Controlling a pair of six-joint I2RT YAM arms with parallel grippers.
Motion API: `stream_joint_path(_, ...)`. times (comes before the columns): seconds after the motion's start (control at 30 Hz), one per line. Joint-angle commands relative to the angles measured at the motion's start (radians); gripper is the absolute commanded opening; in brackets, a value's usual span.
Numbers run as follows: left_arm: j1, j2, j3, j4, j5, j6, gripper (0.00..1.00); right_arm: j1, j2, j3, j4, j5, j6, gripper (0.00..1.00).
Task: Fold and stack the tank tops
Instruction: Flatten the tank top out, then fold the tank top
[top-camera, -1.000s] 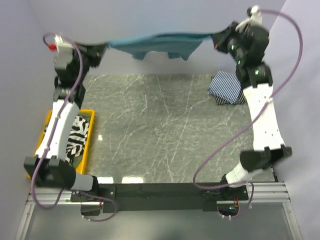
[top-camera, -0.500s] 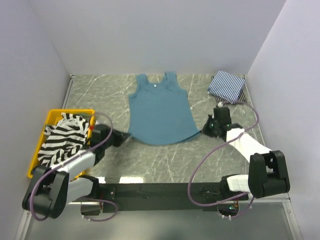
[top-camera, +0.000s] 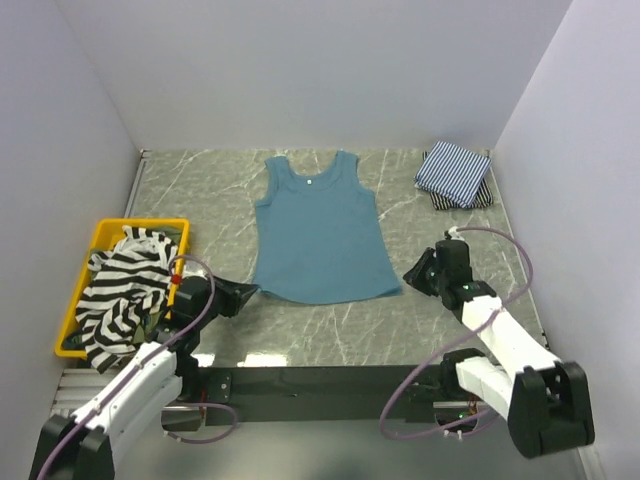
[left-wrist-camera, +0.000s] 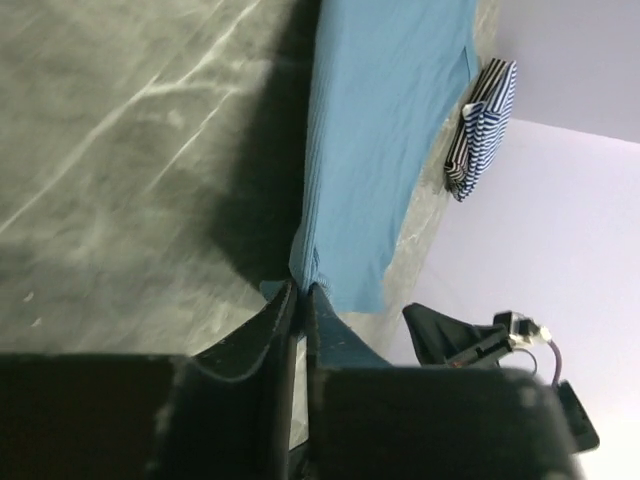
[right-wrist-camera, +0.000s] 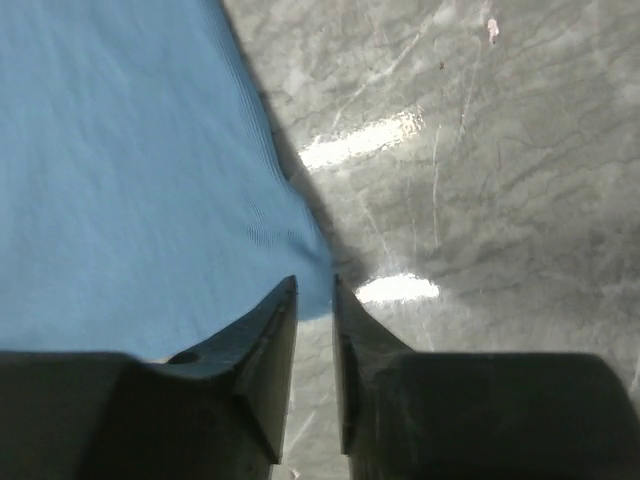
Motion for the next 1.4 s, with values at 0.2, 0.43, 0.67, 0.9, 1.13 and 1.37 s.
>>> stream_joint_path(0.2, -0.005, -0.216, 0.084, -0.38, -0.014, 0.028, 0.48, 0.033, -0.325, -0.012, -0.154, 0.029, 0.036, 0.48)
stream_joint_path(0.43, 0.003, -0.137, 0.305, -0.384, -0.158, 0.213, 0.6, 0.502, -0.099, 0.154, -0.071, 0.25, 0.101, 0.46)
stream_joint_path(0.67, 0.115, 0.598, 0.779, -0.25, -0.197, 0.509, 0.34, 0.857, 0.42, 0.592, -0.013, 0.37, 0.079, 0.37)
stream_joint_path(0.9, 0.178, 1.109, 1.312, -0.39, -0.052, 0.72, 0.39, 0.988, 0.819, 0.928, -0.068, 0.376, 0.056, 0.34)
stream_joint_path(1.13, 0.195, 1.315, 1.43, -0.454, 0.054, 0.83, 0.46, 1.046, 1.031, 1.154, -0.149, 0.364, 0.049, 0.39)
stream_joint_path(1.37, 0.198, 1.318, 1.398, -0.422, 0.072, 0.819, 0.46, 1.068, 1.112, 1.197, -0.189, 0.387, 0.084, 0.4)
